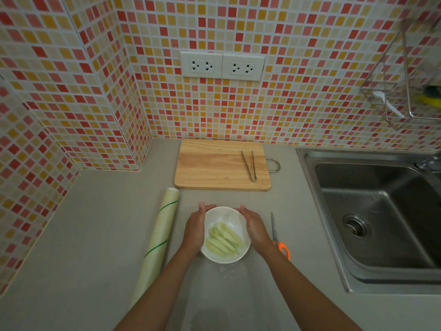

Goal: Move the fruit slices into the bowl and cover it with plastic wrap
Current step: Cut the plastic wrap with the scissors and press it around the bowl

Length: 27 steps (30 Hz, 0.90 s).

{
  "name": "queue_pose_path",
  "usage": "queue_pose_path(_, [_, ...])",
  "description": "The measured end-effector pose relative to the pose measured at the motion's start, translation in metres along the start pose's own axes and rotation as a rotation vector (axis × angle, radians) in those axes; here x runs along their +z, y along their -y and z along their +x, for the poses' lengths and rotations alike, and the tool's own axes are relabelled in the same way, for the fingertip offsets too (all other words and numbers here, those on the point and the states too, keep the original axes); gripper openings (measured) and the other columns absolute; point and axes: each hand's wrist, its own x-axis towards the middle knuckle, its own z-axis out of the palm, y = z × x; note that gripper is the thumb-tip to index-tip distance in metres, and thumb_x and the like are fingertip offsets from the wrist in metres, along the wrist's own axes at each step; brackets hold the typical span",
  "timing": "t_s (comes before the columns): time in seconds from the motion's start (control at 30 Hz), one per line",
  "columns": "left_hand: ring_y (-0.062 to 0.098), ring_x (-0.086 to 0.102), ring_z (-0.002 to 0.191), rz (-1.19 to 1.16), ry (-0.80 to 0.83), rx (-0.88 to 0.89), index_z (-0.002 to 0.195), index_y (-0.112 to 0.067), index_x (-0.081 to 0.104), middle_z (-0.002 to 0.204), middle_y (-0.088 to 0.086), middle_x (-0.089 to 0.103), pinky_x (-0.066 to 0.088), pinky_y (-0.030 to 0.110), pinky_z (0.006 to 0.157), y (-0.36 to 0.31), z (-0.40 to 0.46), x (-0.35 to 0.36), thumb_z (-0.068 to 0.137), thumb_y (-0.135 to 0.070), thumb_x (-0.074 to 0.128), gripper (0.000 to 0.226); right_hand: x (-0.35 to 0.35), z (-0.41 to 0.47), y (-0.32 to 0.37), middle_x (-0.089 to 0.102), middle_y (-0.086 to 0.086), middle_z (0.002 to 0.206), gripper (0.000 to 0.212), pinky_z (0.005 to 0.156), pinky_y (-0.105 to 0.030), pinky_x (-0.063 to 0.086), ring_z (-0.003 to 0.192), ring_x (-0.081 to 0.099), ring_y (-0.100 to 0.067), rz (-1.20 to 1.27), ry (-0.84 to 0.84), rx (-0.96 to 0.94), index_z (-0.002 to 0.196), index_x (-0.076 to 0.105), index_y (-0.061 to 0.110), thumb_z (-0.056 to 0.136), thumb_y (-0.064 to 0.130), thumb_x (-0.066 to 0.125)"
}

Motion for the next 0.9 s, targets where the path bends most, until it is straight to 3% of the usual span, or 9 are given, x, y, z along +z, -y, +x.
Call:
queue_pose_path(0.17, [0.018,0.067,0.100,0.096,0.010,0.017,0.090,-0.036,0.075,0.102,-0.002,0.074,0.049,0.047,0.098,0.000,0.001,0.000,0.087,-0.070,0.021,0.064,0.005,0.003,0.015,0.069,-0.018,0.111,0.034,0.079,-0.020,0.050,0.095,0.064,-0.018,-0.072,0.051,-0.078,0.109,0.068,-0.004,0.100,0.018,0.044])
queue_pose_path(0.3, [0.017,0.068,0.097,0.050,-0.018,0.008,0.085,-0.037,0.076,0.095,-0.005,0.076,0.050,0.046,0.097,0.002,0.000,0.001,0.094,-0.063,0.024,0.059,0.007,0.005,0.013,0.069,-0.022,0.110,0.046,0.092,-0.039,0.049,0.100,0.065,-0.029,-0.121,0.062,-0.051,0.108,0.069,-0.004,0.102,0.029,0.037])
queue_pose_path(0.43, [0.012,0.069,0.093,0.072,-0.009,0.030,0.083,-0.041,0.075,0.090,-0.011,0.076,0.051,0.043,0.095,0.002,0.000,0.001,0.097,-0.060,0.022,0.058,0.008,0.010,0.010,0.071,-0.024,0.103,0.053,0.083,-0.033,0.051,0.091,0.067,-0.028,-0.193,0.021,-0.012,0.104,0.072,-0.001,0.102,0.036,0.034])
queue_pose_path(0.53, [0.009,0.070,0.088,0.138,0.002,0.051,0.082,-0.044,0.074,0.088,-0.012,0.076,0.052,0.042,0.092,-0.001,0.000,0.000,0.094,-0.063,0.017,0.061,0.009,0.012,0.007,0.072,-0.019,0.095,0.059,0.090,-0.039,0.050,0.093,0.067,-0.031,-0.267,-0.009,-0.001,0.099,0.073,0.000,0.101,0.042,0.031])
queue_pose_path(0.63, [0.012,0.070,0.089,0.206,0.013,0.052,0.083,-0.044,0.075,0.086,-0.010,0.077,0.052,0.043,0.092,-0.003,0.000,-0.003,0.085,-0.073,0.014,0.067,0.011,0.010,0.006,0.071,-0.014,0.088,0.065,0.088,-0.039,0.050,0.090,0.067,-0.029,-0.287,-0.042,0.017,0.094,0.074,0.002,0.101,0.047,0.027])
queue_pose_path(0.77, [0.019,0.063,0.107,0.244,-0.053,0.108,0.088,-0.042,0.072,0.097,-0.009,0.074,0.045,0.047,0.100,-0.003,0.001,-0.005,0.083,-0.074,0.012,0.068,0.010,0.002,-0.003,0.073,0.000,0.100,0.054,0.080,-0.021,0.048,0.095,0.067,-0.012,-0.163,-0.172,-0.051,0.105,0.073,0.013,0.100,0.047,0.031])
queue_pose_path(0.9, [0.018,0.062,0.107,0.190,-0.110,0.095,0.108,-0.032,0.068,0.101,-0.006,0.072,0.044,0.046,0.102,-0.003,0.000,-0.002,0.079,-0.077,0.013,0.077,0.010,-0.002,-0.006,0.075,0.004,0.077,0.055,0.067,-0.020,0.049,0.077,0.070,-0.011,-0.135,-0.232,-0.048,0.078,0.076,0.024,0.101,0.045,0.030])
